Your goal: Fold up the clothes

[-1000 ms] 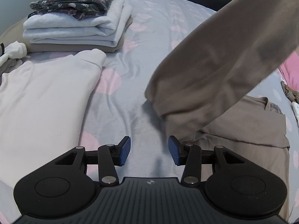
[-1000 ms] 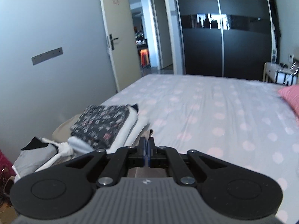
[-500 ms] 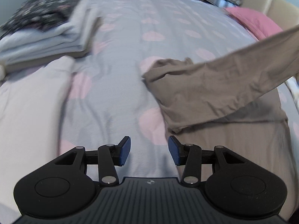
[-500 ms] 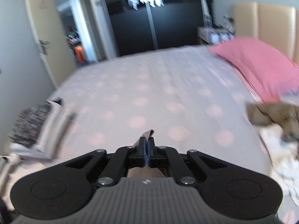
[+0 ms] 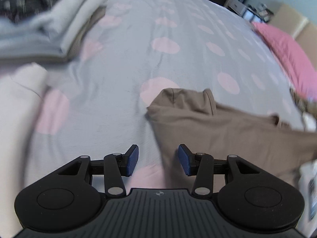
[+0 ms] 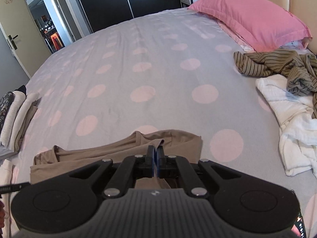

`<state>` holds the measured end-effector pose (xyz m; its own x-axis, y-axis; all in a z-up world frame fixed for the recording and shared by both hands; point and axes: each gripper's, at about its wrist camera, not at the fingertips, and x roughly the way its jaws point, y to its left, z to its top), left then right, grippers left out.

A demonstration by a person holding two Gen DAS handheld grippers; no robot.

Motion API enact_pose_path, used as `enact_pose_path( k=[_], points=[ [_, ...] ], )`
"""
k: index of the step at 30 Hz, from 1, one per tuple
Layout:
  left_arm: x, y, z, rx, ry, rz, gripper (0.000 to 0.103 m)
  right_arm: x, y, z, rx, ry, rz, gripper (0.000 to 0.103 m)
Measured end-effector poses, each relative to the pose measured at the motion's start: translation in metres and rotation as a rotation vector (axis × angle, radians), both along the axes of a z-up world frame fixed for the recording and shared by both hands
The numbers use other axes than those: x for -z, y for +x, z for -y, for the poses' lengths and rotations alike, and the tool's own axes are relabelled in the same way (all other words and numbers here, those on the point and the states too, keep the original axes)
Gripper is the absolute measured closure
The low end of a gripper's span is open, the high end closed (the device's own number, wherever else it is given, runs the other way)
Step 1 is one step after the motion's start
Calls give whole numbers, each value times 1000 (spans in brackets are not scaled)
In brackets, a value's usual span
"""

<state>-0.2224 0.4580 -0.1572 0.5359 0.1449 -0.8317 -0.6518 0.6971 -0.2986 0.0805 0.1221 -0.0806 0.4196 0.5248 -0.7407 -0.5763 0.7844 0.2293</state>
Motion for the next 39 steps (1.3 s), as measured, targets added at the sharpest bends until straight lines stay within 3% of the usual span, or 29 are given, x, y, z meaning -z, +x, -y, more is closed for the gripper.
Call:
enact_pose_path(
  k=[1,2,5,7,10,14,16,19,22,27,29,33,37,38,39],
  points=[
    [3,3,-2,-5,-9,1,75,0,2,0,2,0,-2,100],
    [6,6,-1,2,5,-16,92,0,3,1,10,-2,1,100],
    [9,12,2,26,49,-50,103,-3,9,8,61,-18,29,100],
    [8,12,1,40,54,-53,103,1,16,8,74,-46,42,100],
    [7,13,1,41,74,-65,103,24,28,6,71,-59,-25,99],
    [1,7,1,28,86,-64,100,42,30,9,93,-105,-22,89],
    [-5,1,3,39,104,-57,93,41,31,15,93,-90,-16,87],
    [-12,-8,12,84,117,-43,90,39,30,25,104,-85,-19,75],
    [-17,-17,24,135,128,-37,81,47,26,34,109,-70,-87,66],
    [-17,-23,56,264,204,-76,60,70,18,44,132,-63,-187,66],
    [-14,-24,70,323,250,-111,57,76,18,48,142,-37,-217,66],
    [-4,-23,95,428,333,-163,57,79,21,49,144,7,-236,68],
    [2,-16,104,419,415,-179,59,79,23,46,134,41,-247,78],
    [3,-14,104,420,414,-173,62,79,23,45,130,42,-250,80],
    [3,-12,105,419,414,-170,75,79,23,43,126,43,-252,87]
  ],
)
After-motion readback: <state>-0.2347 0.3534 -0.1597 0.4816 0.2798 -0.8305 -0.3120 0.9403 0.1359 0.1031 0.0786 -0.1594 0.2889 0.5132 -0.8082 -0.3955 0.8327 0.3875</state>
